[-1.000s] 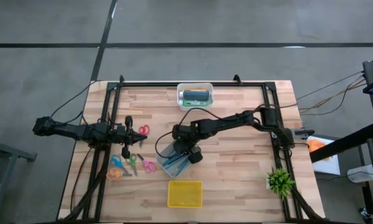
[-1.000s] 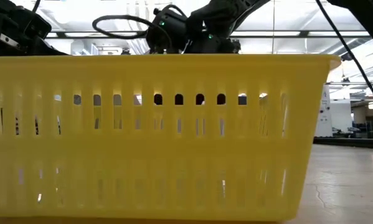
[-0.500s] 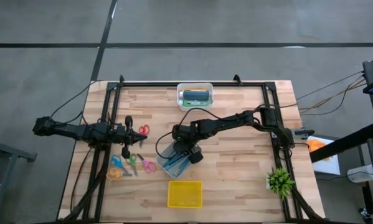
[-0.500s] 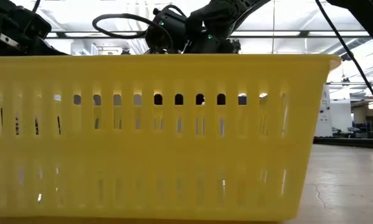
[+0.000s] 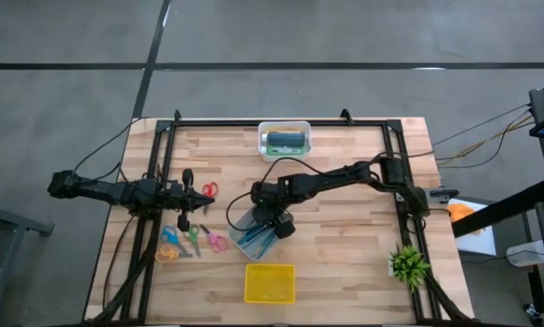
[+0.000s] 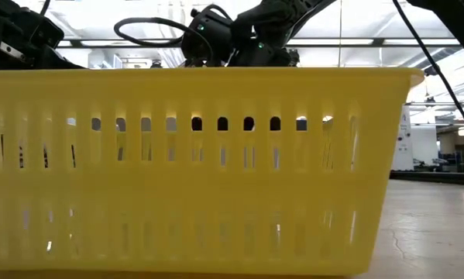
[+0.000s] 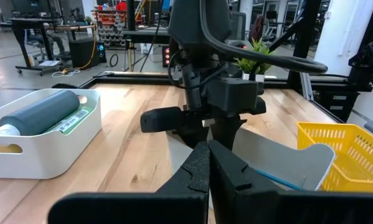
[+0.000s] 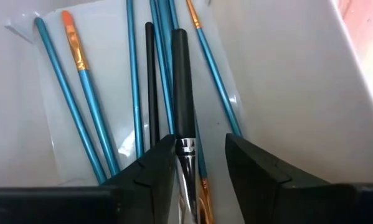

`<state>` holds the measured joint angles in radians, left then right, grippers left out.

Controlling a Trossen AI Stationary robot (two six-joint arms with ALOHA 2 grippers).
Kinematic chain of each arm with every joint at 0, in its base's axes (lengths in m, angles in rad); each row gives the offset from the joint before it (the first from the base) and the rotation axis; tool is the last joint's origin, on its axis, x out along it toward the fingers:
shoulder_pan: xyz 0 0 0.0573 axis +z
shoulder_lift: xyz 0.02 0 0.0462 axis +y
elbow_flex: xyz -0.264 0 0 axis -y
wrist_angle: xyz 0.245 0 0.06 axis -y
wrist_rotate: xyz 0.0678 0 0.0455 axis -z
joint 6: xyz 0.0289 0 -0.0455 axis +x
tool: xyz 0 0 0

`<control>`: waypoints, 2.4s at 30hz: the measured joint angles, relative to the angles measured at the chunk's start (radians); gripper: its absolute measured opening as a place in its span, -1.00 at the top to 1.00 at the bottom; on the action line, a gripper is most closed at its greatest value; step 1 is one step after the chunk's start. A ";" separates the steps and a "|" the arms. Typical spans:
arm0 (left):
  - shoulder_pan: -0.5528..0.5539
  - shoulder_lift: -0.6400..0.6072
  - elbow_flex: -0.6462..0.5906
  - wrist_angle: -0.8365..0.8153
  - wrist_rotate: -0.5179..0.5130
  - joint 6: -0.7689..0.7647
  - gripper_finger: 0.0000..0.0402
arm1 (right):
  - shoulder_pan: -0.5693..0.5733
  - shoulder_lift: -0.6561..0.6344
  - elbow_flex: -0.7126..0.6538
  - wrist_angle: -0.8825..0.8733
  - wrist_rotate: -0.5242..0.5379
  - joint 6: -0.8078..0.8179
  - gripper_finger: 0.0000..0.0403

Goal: Pick & Place Paint Supplies
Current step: Put the black paint brush into the gray bin, then put the red scissors into the yellow bin

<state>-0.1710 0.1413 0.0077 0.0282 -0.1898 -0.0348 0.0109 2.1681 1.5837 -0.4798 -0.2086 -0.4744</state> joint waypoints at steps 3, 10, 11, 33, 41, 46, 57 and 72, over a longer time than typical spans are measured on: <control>0.000 0.000 0.000 0.000 0.000 0.000 1.00 | 0.000 -0.006 0.000 0.000 0.001 0.000 0.30; 0.000 0.000 0.000 0.000 0.000 0.000 1.00 | 0.000 -0.054 0.016 -0.004 0.002 0.034 0.30; 0.000 0.000 0.000 0.000 0.000 0.000 1.00 | 0.000 -0.064 0.017 -0.005 0.002 0.046 0.30; 0.000 0.006 0.000 0.000 0.000 0.000 1.00 | -0.002 -0.204 -0.032 -0.264 0.214 0.371 0.30; 0.000 0.007 0.000 0.000 0.000 0.000 1.00 | -0.012 -0.269 -0.127 -0.236 0.342 0.421 0.51; 0.000 0.010 0.000 0.000 0.000 0.000 1.00 | -0.026 -0.345 -0.248 -0.119 0.344 0.423 0.89; 0.000 0.014 0.000 0.000 0.000 0.000 1.00 | -0.042 -0.625 -0.618 0.228 0.348 0.498 0.93; 0.000 0.014 0.000 0.000 0.000 0.000 1.00 | -0.042 -1.013 -1.159 0.796 0.351 0.473 0.93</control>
<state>-0.1707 0.1551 0.0078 0.0281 -0.1898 -0.0349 -0.0311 1.1546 0.4243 0.3165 0.1421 -0.0012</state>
